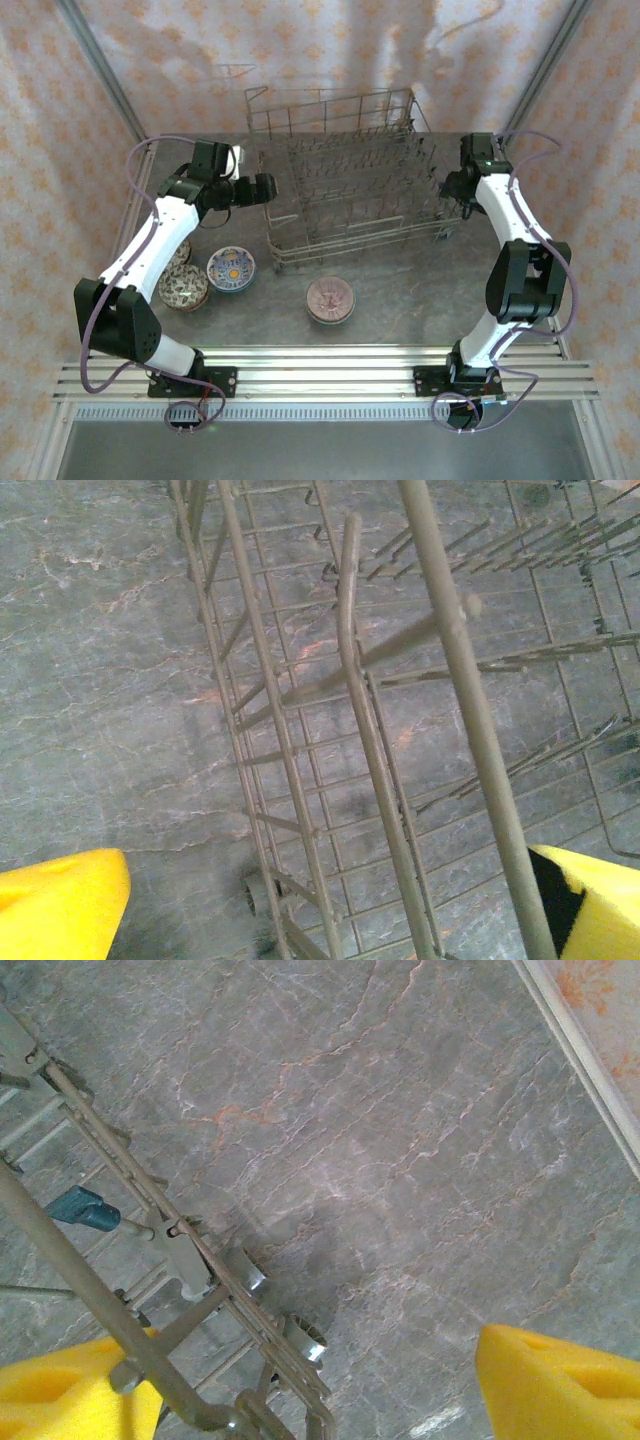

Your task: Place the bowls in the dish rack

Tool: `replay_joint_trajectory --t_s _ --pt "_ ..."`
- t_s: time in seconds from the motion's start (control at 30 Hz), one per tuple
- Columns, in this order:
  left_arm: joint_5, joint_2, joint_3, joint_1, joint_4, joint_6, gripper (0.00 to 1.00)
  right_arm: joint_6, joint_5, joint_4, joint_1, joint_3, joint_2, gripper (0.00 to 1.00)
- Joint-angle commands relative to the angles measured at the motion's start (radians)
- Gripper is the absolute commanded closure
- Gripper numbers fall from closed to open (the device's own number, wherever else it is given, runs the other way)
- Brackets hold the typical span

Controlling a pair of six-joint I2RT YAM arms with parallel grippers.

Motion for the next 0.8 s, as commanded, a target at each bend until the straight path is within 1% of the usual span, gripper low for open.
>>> replay_joint_trajectory --t_s 0.0,0.27,0.63,0.77 --pt "-0.027 0.014 0.025 0.009 0.018 -0.016 0.01 0.0 0.203 -0.023 -0.091 0.048 0.05 0.21" --pt "-0.018 0.047 0.052 -0.009 0.028 -0.018 0.01 -0.004 0.227 -0.046 -0.143 0.072 0.064 0.22" --pt "0.016 0.236 0.221 -0.068 -0.05 0.034 0.01 -0.008 0.246 -0.052 -0.158 0.024 0.021 0.21" --pt "0.016 0.293 0.273 -0.098 -0.079 0.048 0.01 -0.009 0.235 -0.061 -0.188 0.034 0.021 0.21"
